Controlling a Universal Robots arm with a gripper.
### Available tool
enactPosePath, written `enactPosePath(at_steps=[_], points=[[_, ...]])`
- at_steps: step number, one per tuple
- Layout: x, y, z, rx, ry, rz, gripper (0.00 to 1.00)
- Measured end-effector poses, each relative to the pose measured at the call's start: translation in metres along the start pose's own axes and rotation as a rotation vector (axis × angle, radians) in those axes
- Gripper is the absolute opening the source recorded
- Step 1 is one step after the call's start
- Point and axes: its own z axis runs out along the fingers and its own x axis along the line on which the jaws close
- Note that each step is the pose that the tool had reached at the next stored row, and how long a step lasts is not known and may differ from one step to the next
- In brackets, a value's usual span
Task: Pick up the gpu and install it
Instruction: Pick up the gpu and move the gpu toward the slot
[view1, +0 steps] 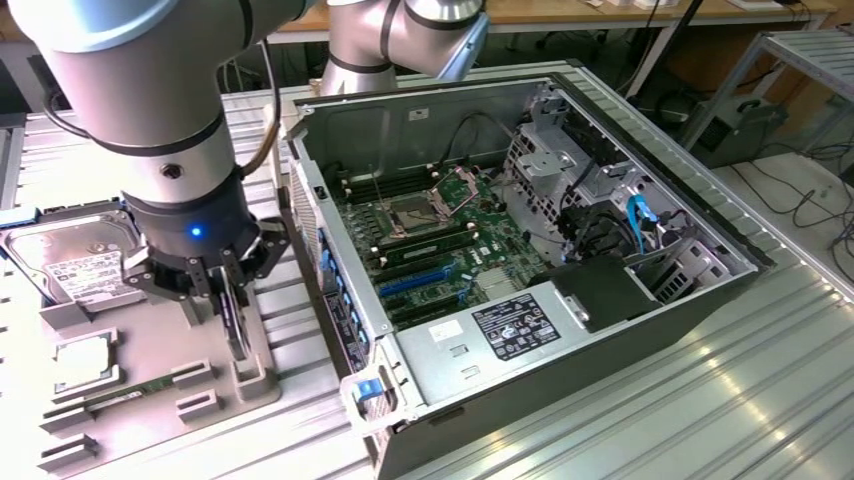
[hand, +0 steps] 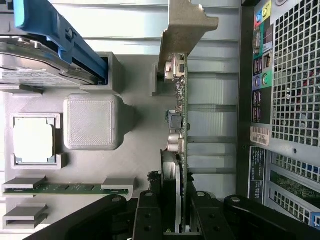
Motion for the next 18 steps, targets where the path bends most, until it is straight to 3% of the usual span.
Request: enactPosePath(at_steps=[9, 10, 18], points=[[0.0, 0.0003, -0.0132, 0.0005, 0.0, 0.0, 0.28], [0.0, 0.0005, -0.0199, 0.0004, 0.0, 0.0, 0.28], [-0.001, 0.0008, -0.0332, 0.0004, 0.0, -0.001, 0.28]])
